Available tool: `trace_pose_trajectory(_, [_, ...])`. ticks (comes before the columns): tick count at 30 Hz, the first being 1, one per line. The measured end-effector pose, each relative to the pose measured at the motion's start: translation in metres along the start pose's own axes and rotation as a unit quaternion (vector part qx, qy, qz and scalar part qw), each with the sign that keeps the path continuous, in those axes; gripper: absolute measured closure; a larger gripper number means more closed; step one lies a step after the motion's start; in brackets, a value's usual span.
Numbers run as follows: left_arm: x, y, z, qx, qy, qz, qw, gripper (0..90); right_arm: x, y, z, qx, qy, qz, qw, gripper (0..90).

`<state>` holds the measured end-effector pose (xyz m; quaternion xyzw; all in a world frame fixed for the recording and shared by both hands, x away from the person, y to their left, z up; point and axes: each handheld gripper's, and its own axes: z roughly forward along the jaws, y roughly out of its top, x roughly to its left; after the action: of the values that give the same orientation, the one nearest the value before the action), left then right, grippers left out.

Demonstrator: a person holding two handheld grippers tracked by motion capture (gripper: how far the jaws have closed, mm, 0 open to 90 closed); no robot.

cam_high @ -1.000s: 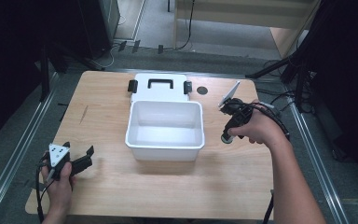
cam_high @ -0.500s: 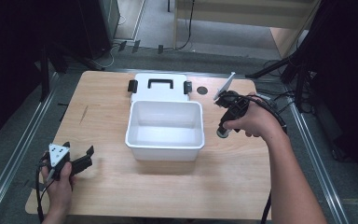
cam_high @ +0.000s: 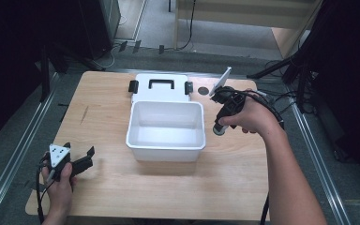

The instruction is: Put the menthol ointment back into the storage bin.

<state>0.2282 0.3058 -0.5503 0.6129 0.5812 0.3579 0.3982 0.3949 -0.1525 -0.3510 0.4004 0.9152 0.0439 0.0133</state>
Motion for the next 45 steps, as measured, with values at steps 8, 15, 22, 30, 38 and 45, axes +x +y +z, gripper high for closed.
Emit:
trace_pose_trajectory(8, [0.0,0.0,0.0,0.002,-0.001,0.002,1.0,13.3,0.007,0.009,-0.006,-0.004,0.001,-0.006,1.0,51.7])
trace_pose_trajectory(15, [0.0,0.0,0.0,0.002,-0.001,0.0,1.0,13.3,0.014,0.017,-0.011,-0.002,-0.002,-0.017,0.9998,51.7])
trace_pose_trajectory(22, [0.0,0.0,0.0,0.002,-0.002,0.001,1.0,13.3,0.021,0.026,-0.016,-0.006,-0.004,-0.027,0.9996,51.7])
trace_pose_trajectory(30, [0.0,0.0,0.0,0.002,-0.002,0.001,1.0,13.3,0.031,0.037,-0.018,-0.007,-0.004,-0.042,0.9991,51.7])
trace_pose_trajectory(38, [0.0,0.0,0.0,0.003,-0.002,0.0,1.0,13.3,0.038,0.043,-0.015,-0.009,0.0,-0.053,0.9985,51.7])
trace_pose_trajectory(45, [0.0,0.0,0.0,0.003,-0.001,0.001,1.0,13.3,0.044,0.048,-0.01,-0.024,0.006,-0.08,0.9965,51.6])
